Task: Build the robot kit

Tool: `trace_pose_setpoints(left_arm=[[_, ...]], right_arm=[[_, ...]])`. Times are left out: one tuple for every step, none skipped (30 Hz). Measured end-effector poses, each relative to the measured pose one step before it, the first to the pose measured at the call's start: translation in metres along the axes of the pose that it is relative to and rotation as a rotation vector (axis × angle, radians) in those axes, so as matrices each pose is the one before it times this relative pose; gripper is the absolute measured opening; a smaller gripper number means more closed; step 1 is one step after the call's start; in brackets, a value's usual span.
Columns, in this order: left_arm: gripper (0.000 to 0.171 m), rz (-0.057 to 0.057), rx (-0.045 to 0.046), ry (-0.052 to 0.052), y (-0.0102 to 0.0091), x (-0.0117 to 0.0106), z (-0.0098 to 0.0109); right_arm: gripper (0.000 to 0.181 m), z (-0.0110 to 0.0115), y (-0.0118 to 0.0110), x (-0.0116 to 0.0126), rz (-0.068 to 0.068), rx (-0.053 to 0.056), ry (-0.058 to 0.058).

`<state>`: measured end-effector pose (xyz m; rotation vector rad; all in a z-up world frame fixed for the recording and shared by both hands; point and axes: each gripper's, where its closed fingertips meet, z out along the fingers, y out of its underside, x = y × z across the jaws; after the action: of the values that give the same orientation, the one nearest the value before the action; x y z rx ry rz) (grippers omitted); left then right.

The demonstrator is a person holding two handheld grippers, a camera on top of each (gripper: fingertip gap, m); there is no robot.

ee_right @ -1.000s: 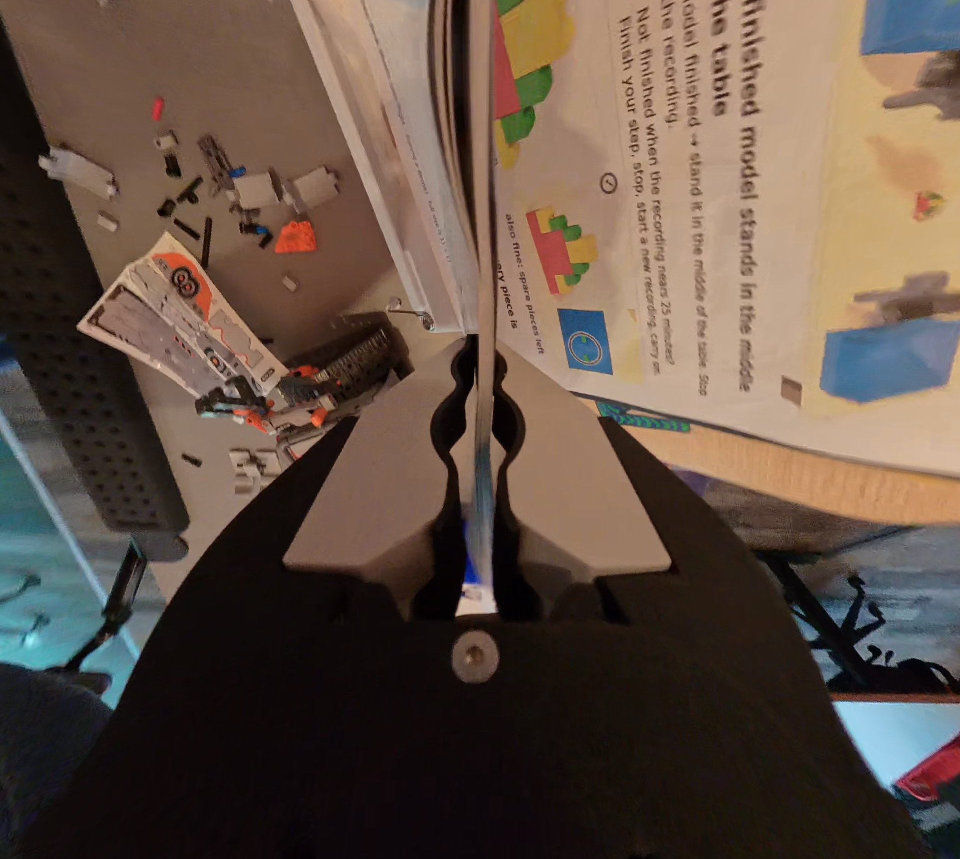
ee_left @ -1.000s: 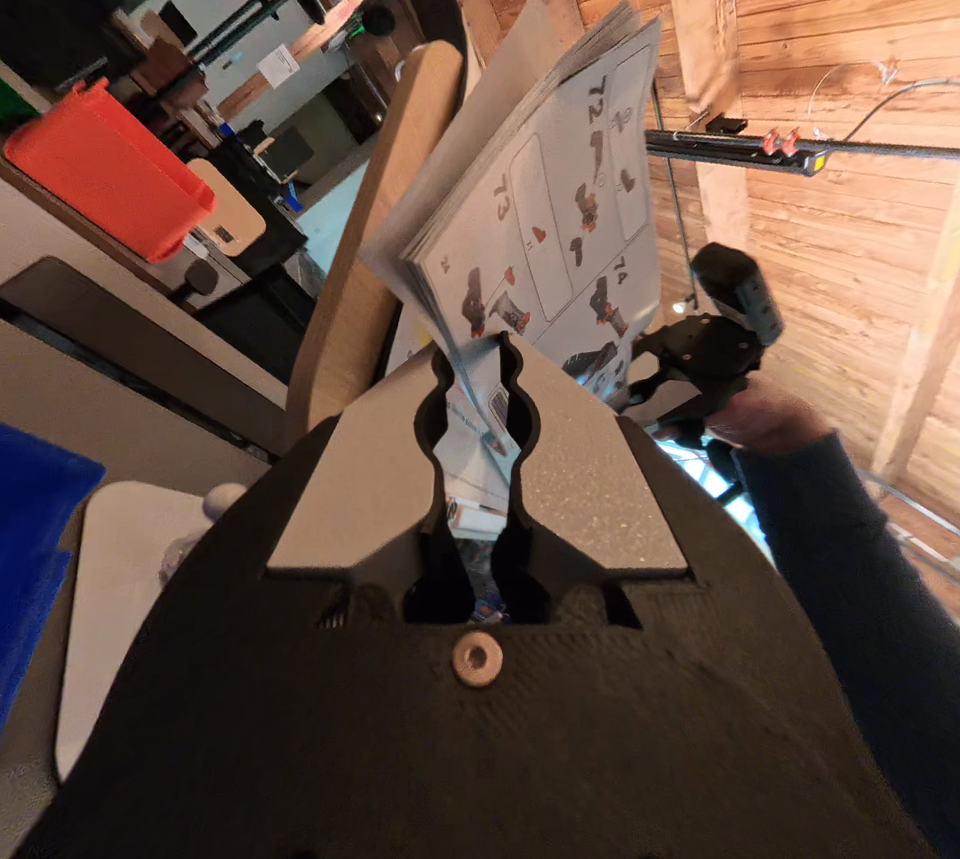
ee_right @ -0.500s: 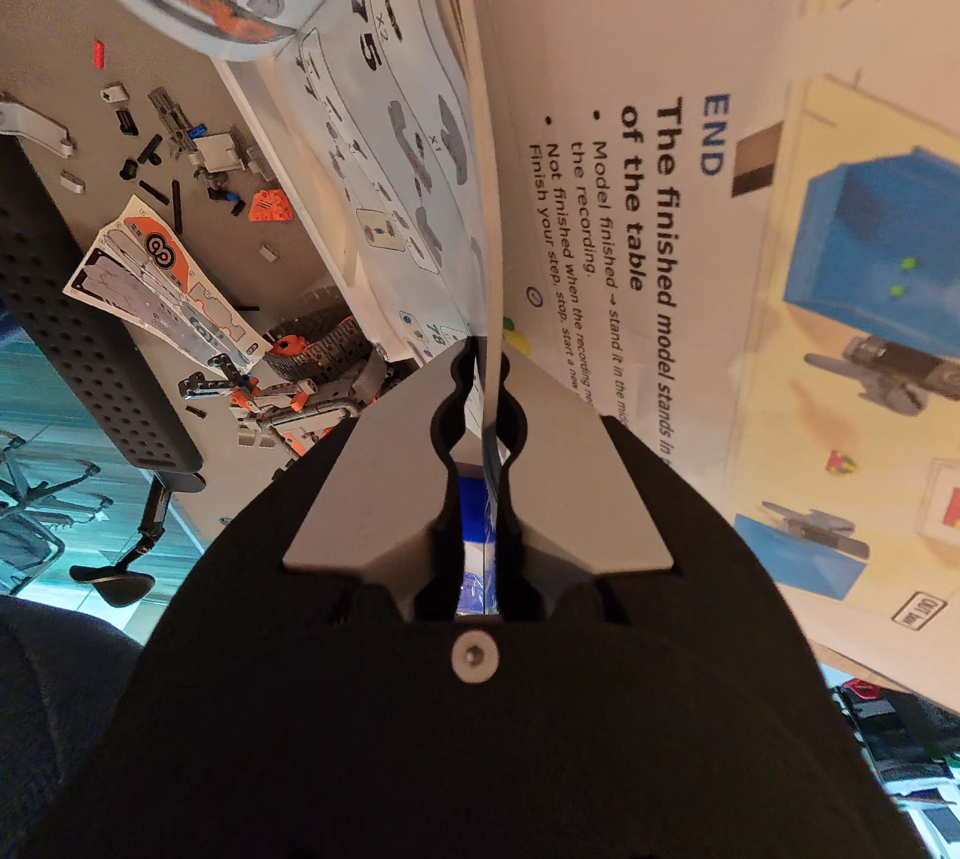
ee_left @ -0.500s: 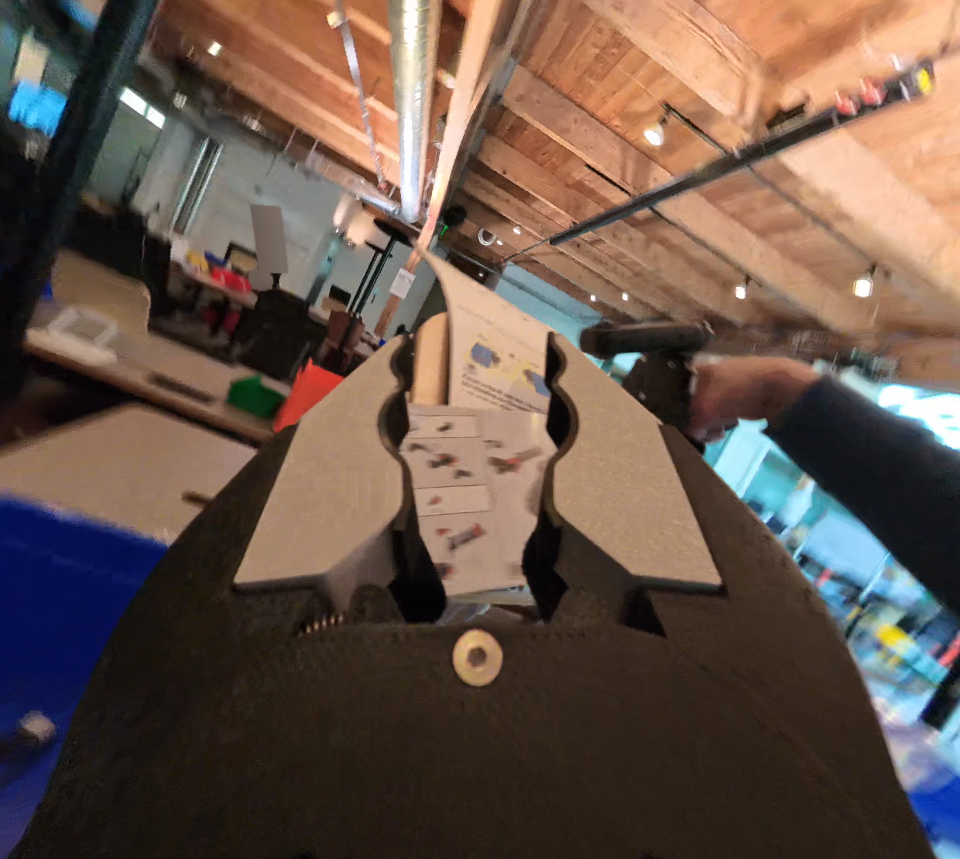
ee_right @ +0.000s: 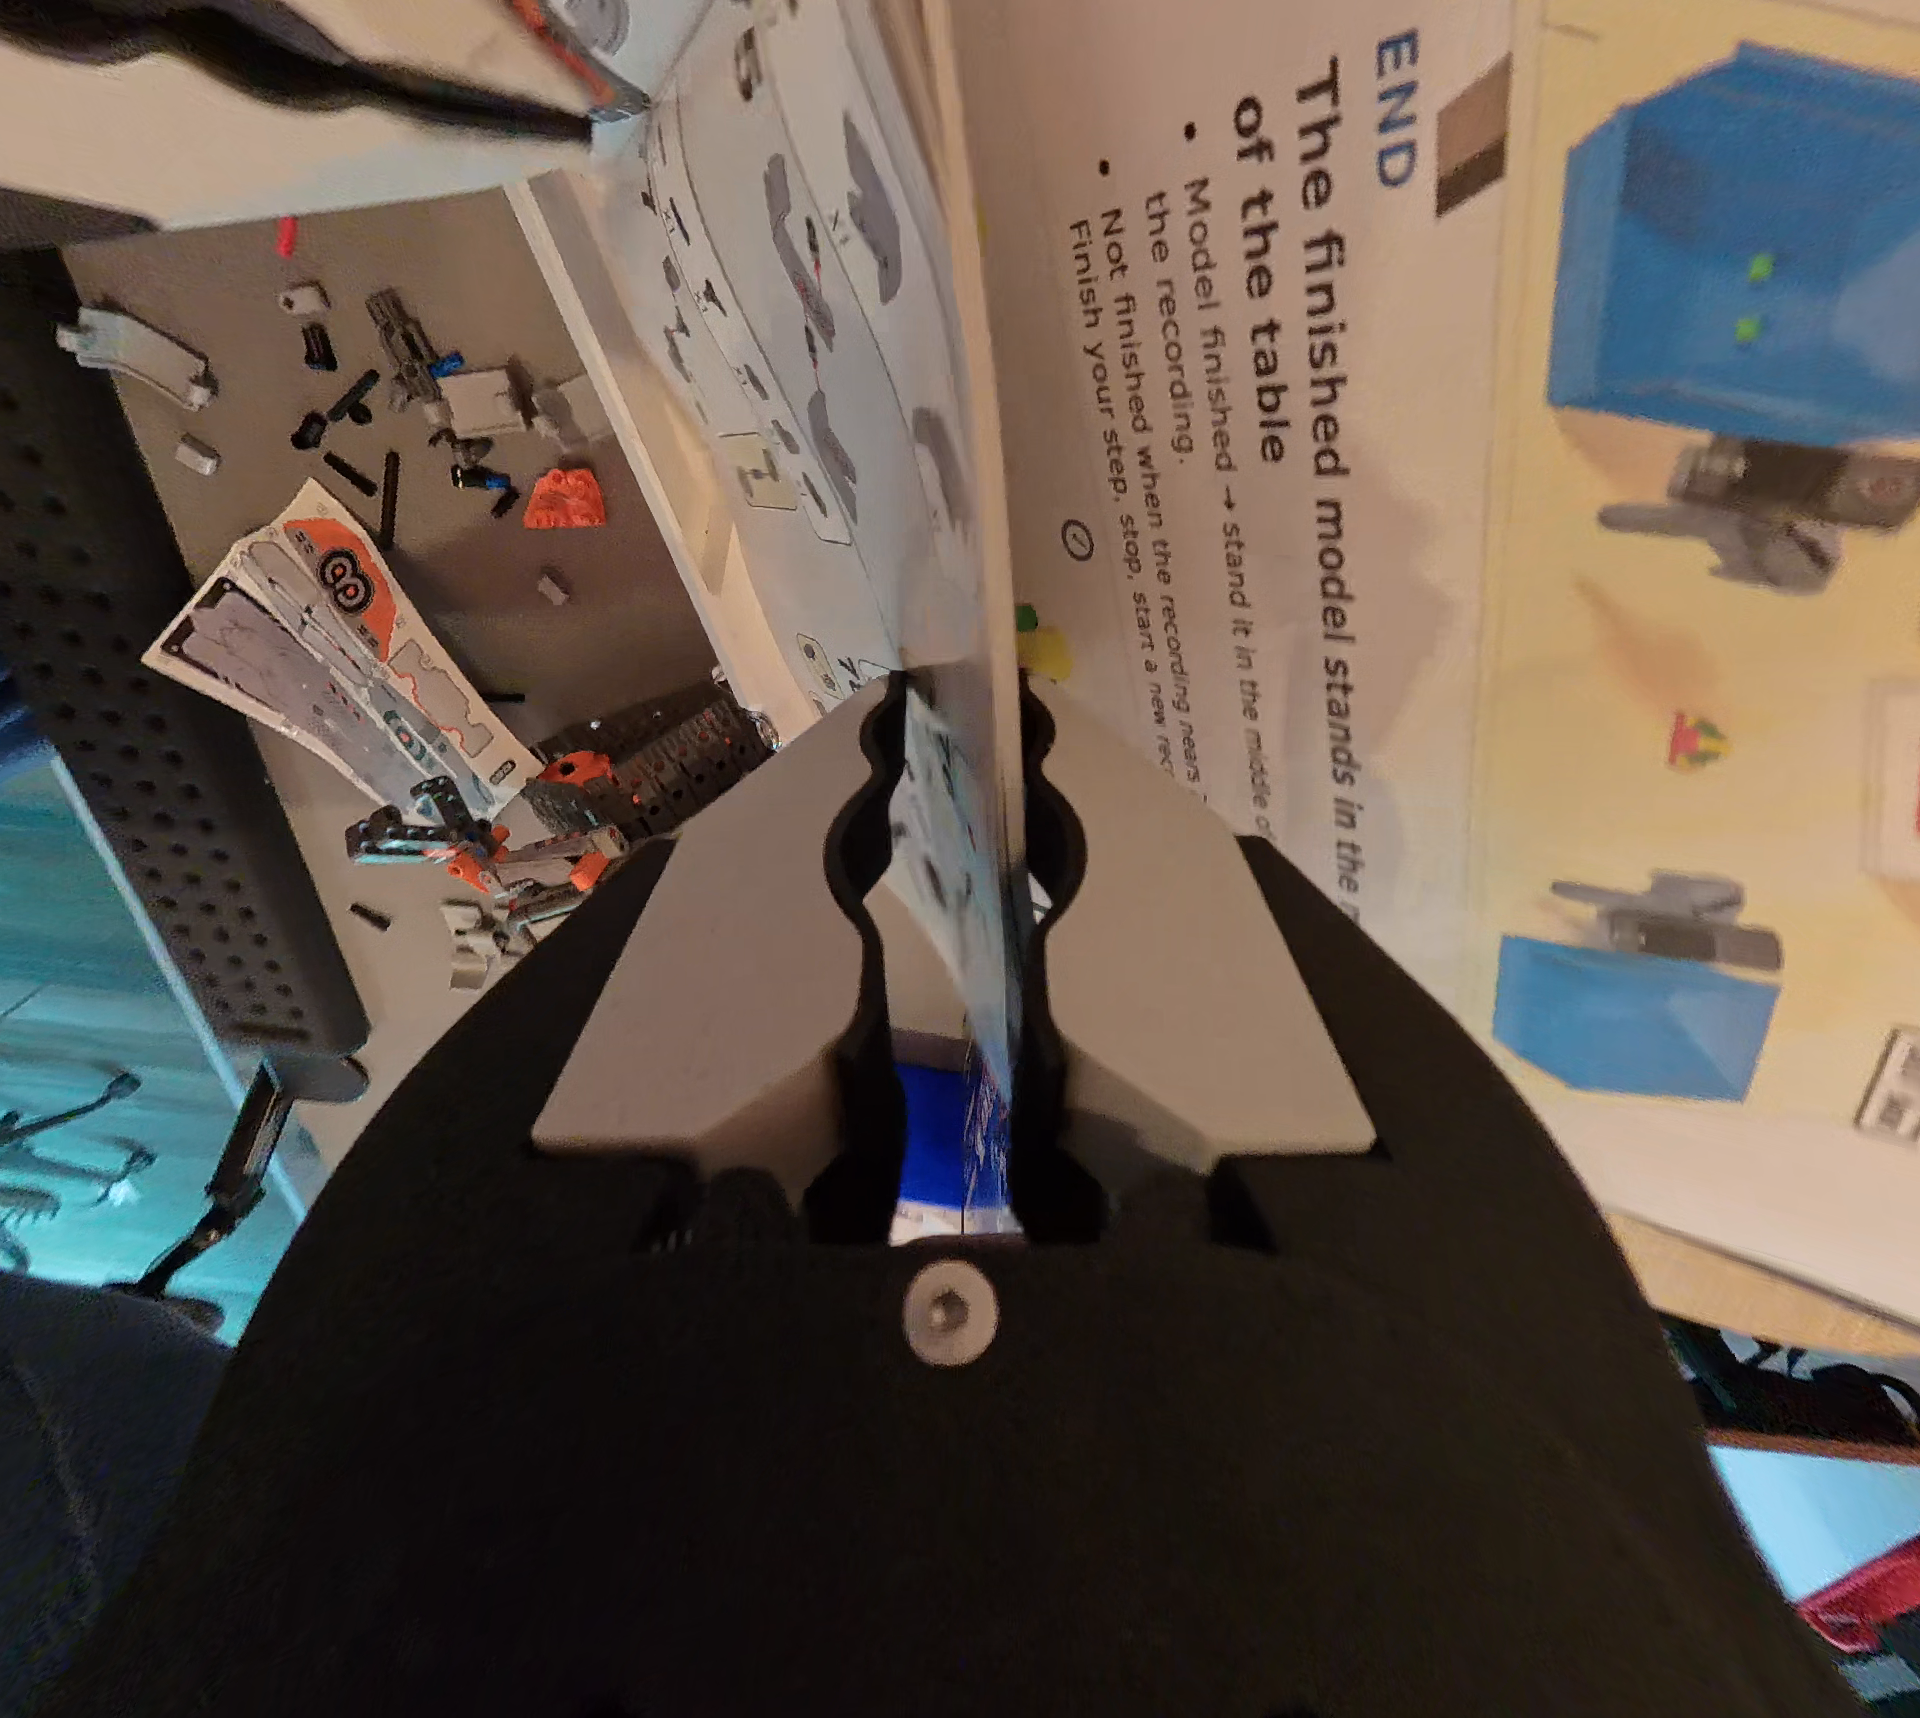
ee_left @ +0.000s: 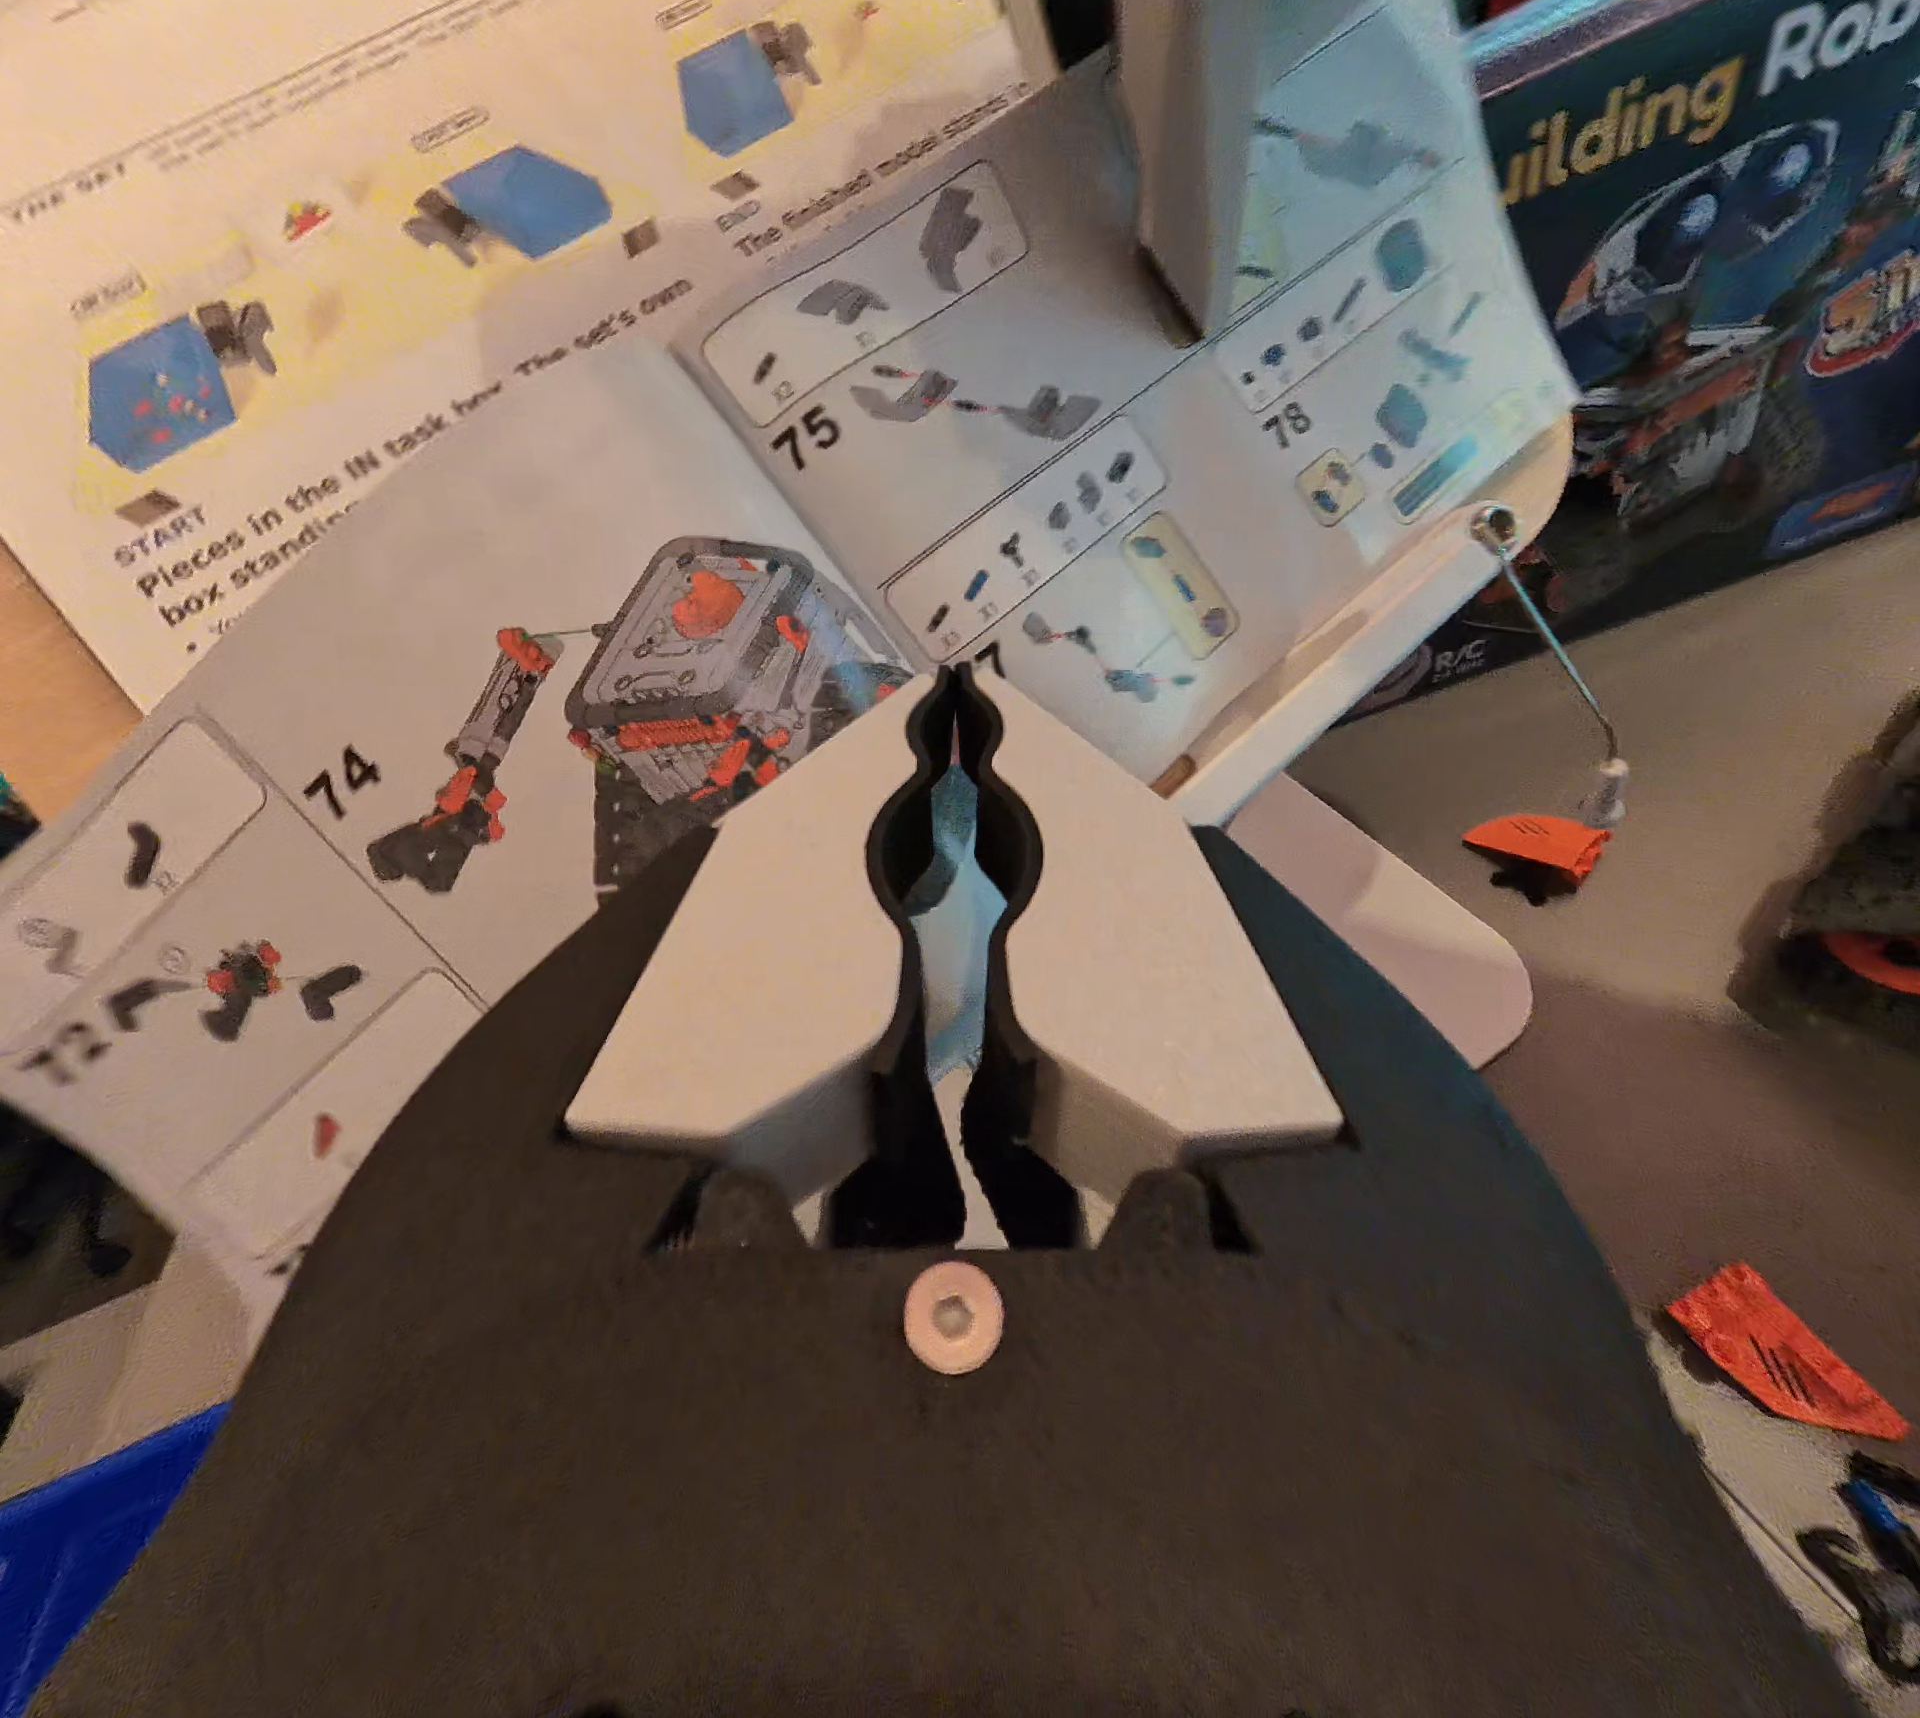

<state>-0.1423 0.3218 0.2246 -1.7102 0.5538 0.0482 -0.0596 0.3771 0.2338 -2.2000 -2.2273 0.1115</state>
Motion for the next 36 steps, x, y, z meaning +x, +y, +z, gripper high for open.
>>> trace_pose_setpoints(left_arm=[[0.000, -0.0127, -0.00687, -0.0002, 0.00443, -0.00234, 0.00166], [0.000, -0.0152, -0.00161, 0.0034, 0.00237, -0.00123, 0.00164], [0.000, -0.0141, 0.00452, 0.0015, 0.00008, -0.00070, 0.00124], [0.000, 0.0045, -0.00408, -0.0009, -0.00023, 0.00028, 0.00072], [0.000, 0.0117, -0.00803, 0.0009, -0.00034, 0.00113, 0.00074], [0.000, 0.0025, 0.00297, 0.0016, -0.00141, 0.00092, 0.00081], [0.000, -0.0065, 0.00512, 0.0045, -0.00102, 0.00059, 0.00046], [0.000, -0.0020, 0.00023, 0.0027, -0.00009, 0.00006, -0.00005], [0.000, -0.0015, 0.00420, 0.0019, -0.00049, 0.00012, -0.00021], [0.000, -0.0017, 0.01074, 0.0031, -0.00125, 0.00032, 0.00005], [0.000, 0.0017, 0.00179, 0.0020, 0.00001, 0.00032, 0.00064], [0.000, 0.0047, -0.00068, 0.0062, -0.00005, 0.00144, 0.00113], [0.000, 0.0060, 0.01088, 0.0118, -0.00229, 0.00281, 0.00050], [0.000, 0.0139, 0.00766, -0.0005, -0.00234, 0.00138, 0.00027], [0.000, 0.0238, -0.00707, -0.0063, -0.00070, 0.00088, 0.00070], [0.000, 0.0264, -0.00500, -0.0083, -0.00110, 0.00061, 0.00047], [0.000, 0.0202, 0.00500, -0.0018, -0.00271, 0.00179, -0.00033], [0.000, 0.0104, 0.00896, 0.0104, -0.00380, 0.00390, -0.00039], [0.000, 0.0101, 0.00527, 0.0145, -0.00337, 0.00497, 0.00057], [0.000, 0.0151, -0.00550, 0.0109, -0.00109, 0.00441, 0.00201], [0.000, 0.0147, -0.00919, 0.0051, 0.00022, 0.00338, 0.00316], [0.000, 0.0083, -0.00453, 0.0022, 0.00059, 0.00221, 0.00316], [0.000, 0.0113, -0.00700, -0.0019, 0.00187, 0.00107, 0.00256], [0.000, 0.0119, -0.01417, -0.0016, 0.00347, 0.00065, 0.00255], [0.000, -0.0009, -0.00411, 0.0030, 0.00232, 0.00058, 0.00194], [0.000, -0.0052, 0.00649, 0.0021, 0.00072, -0.00013, 0.00066], [0.000, -0.0003, 0.00508, 0.0010, 0.00000, -0.00011, -0.00004], [0.000, -0.0003, 0.00048, -0.0005, -0.00030, 0.00014, 0.00011], [0.000, 0.0020, -0.00212, -0.0030, 0.00008, 0.00013, 0.00058], [0.000, 0.0063, -0.00214, -0.0038, 0.00021, -0.00007, 0.00057], [0.000, 0.0030, 0.00111, -0.0025, -0.00010, -0.00007, 0.00019], [0.000, 0.0032, 0.00118, -0.0017, 0.00005, -0.00017, 0.00000], [0.000, 0.0039, 0.00120, 0.0009, -0.00005, 0.00031, 0.00007], [0.000, 0.0004, 0.00046, 0.0002, -0.00013, 0.00032, 0.00006], [0.000, 0.0018, -0.00099, -0.0032, -0.00004, -0.00017, 0.00020], [0.000, 0.0012, -0.00159, -0.0012, -0.00019, 0.00007, 0.00033]], right_arm=[[0.022, -0.00222, 0.00084, 0.00002, 0.0036, 0.0244, 0.0141], [0.025, -0.00269, 0.00114, 0.00082, -0.0037, 0.0242, 0.0194], [0.028, -0.00312, 0.00026, 0.00302, 0.0070, 0.0335, 0.0241], [0.030, -0.00326, 0.00188, 0.00398, 0.0279, 0.0229, 0.0224], [0.030, -0.00362, 0.00494, 0.00510, 0.0213, 0.0030, 0.0366], [0.031, -0.00498, 0.00584, 0.00679, 0.0085, -0.0009, 0.0601], [0.033, -0.00645, 0.00563, 0.00837, 0.0171, 0.0029, 0.0738], [0.033, -0.00793, 0.00553, 0.00676, 0.0242, 0.0069, 0.0646], [0.033, -0.00966, 0.00395, 0.00454, 0.0220, 0.0260, 0.0578], [0.031, -0.01100, 0.00245, 0.00201, 0.0286, 0.0399, 0.0517], [0.026, -0.01084, 0.00183, -0.00455, 0.0238, 0.0451, 0.0270], [0.023, -0.00861, 0.00134, -0.01384, 0.0105, 0.0520, -0.0123], [0.023, -0.00475, 0.00144, -0.02064, 0.0059, 0.0486, -0.0403], [0.023, -0.00028, 0.00355, -0.02137, 0.0144, 0.0388, -0.0409], [0.023, 0.00477, 0.00639, -0.01733, 0.0225, 0.0259, -0.0216], [0.023, 0.01023, 0.00960, -0.01499, 0.0217, 0.0027, -0.0157], [0.029, 0.01360, 0.01220, -0.01241, 0.0169, -0.0157, -0.0106], [0.029, 0.01418, 0.01106, -0.00813, 0.0143, -0.0112, 0.0025], [0.031, 0.01376, 0.01029, -0.00471, 0.0203, -0.0134, 0.0055], [0.036, 0.01294, 0.01144, -0.00143, 0.0213, -0.0264, 0.0100], [0.037, 0.01097, 0.00883, 0.00160, 0.0216, -0.0153, 0.0207], [0.036, 0.00945, 0.00306, -0.00013, 0.0229, 0.0141, 0.0092], [0.037, 0.00929, 0.00386, -0.00419, 0.0154, 0.0035, -0.0141], [0.041, 0.00816, 0.00402, -0.00033, 0.0085, -0.0044, 0.0078], [0.040, 0.00530, -0.00152, 0.00286, 0.0090, 0.0265, 0.0256], [0.030, 0.00359, -0.00510, -0.00191, 0.0133, 0.0465, -0.0075], [0.018, 0.00392, -0.00297, -0.00683, 0.0073, 0.0294, -0.0425], [0.009, 0.00389, -0.00079, -0.00100, 0.0079, 0.0136, -0.0122], [0.005, 0.00255, 0.00097, 0.00327, -0.0054, 0.0031, 0.0141], [0.003, 0.00007, 0.00148, 0.00222, -0.0114, 0.0017, 0.0048], [0.002, -0.00200, 0.00211, 0.00203, 0.0049, -0.0028, -0.0048], [0.000, -0.00251, 0.00315, 0.00451, 0.0010, -0.0070, 0.0120], [0.000, -0.00371, 0.00394, 0.00571, -0.0117, -0.0125, 0.0211], [0.000, -0.00551, 0.00285, 0.00468, -0.0210, -0.0138, 0.0160], [0.000, -0.00703, 0.00128, 0.00525, -0.0242, -0.0160, 0.0227], [0.000, -0.00700, 0.00079, 0.00521, -0.0430, -0.0205, 0.0303]])
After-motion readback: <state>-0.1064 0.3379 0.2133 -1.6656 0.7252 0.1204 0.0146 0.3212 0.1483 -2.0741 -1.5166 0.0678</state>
